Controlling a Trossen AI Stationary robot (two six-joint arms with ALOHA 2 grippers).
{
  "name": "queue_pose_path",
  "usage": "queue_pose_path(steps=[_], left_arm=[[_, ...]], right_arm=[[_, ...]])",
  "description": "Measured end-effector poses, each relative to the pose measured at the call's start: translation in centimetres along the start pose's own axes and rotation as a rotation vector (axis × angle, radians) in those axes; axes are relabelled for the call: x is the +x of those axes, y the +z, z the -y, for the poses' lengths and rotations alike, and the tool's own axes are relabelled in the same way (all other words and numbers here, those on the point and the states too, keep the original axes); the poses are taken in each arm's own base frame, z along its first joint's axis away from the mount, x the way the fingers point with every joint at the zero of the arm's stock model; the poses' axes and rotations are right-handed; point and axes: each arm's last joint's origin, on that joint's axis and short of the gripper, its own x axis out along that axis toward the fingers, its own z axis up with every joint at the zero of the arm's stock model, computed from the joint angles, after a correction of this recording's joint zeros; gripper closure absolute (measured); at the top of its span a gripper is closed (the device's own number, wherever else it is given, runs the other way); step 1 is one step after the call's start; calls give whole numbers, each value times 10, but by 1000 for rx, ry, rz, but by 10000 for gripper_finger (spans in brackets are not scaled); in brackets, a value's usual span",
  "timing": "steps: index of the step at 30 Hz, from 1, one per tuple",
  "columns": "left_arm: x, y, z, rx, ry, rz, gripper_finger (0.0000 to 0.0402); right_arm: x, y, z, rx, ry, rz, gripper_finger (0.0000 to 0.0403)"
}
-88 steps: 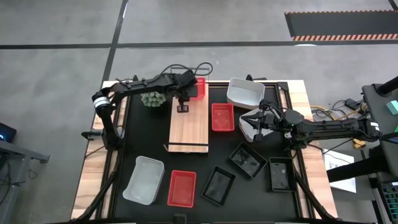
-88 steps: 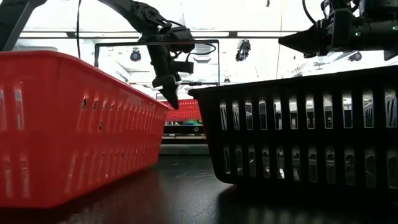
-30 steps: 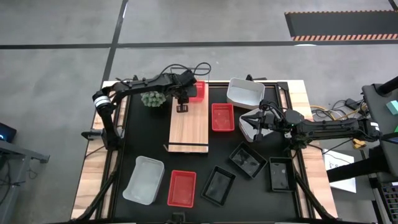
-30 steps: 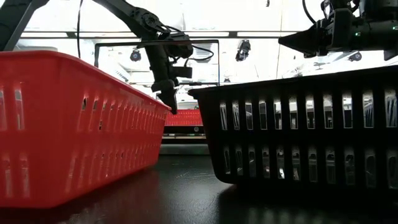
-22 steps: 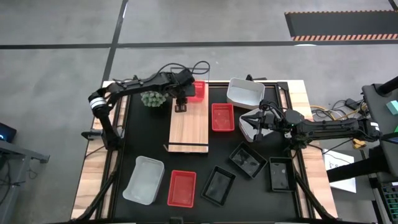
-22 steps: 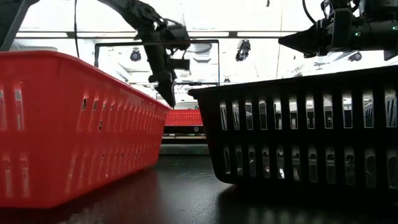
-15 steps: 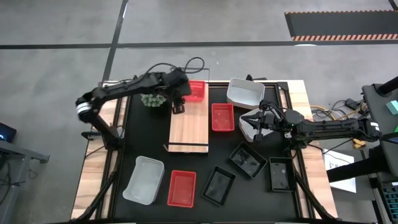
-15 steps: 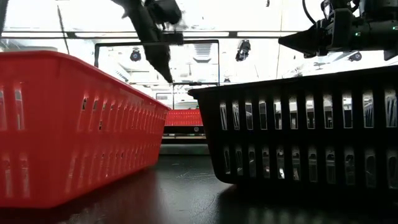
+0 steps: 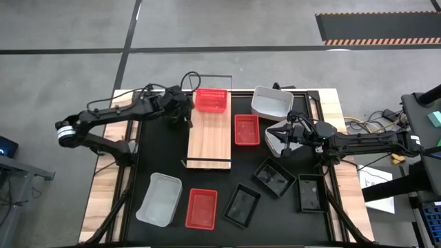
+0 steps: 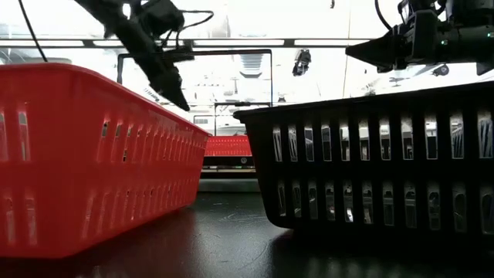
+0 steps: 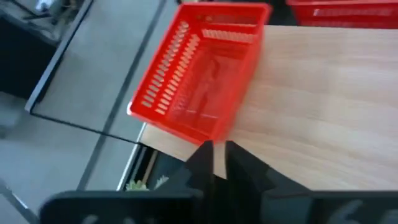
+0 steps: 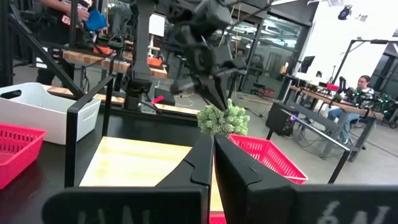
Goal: Stack baskets on shelf by color
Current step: Put the top left red bin on the shelf
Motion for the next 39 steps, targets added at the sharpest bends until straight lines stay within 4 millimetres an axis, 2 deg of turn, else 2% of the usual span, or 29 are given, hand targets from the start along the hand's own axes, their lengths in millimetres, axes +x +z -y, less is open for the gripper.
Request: queue_pose_path(steps=[8, 15, 29, 39], left_arm=[[27, -12, -19, -54, 53, -87, 400], [39, -10, -27, -73, 59, -113, 401], [59, -12, -24, -70, 38, -171, 401], [60, -12, -22, -123, -8, -159, 402]], right_arm=[[0, 2, 1, -29, -7, 24, 394], [0, 3, 1, -69, -8, 27, 394], [1, 7, 2, -90, -11, 34, 394], [2, 7, 2, -88, -11, 33, 394]])
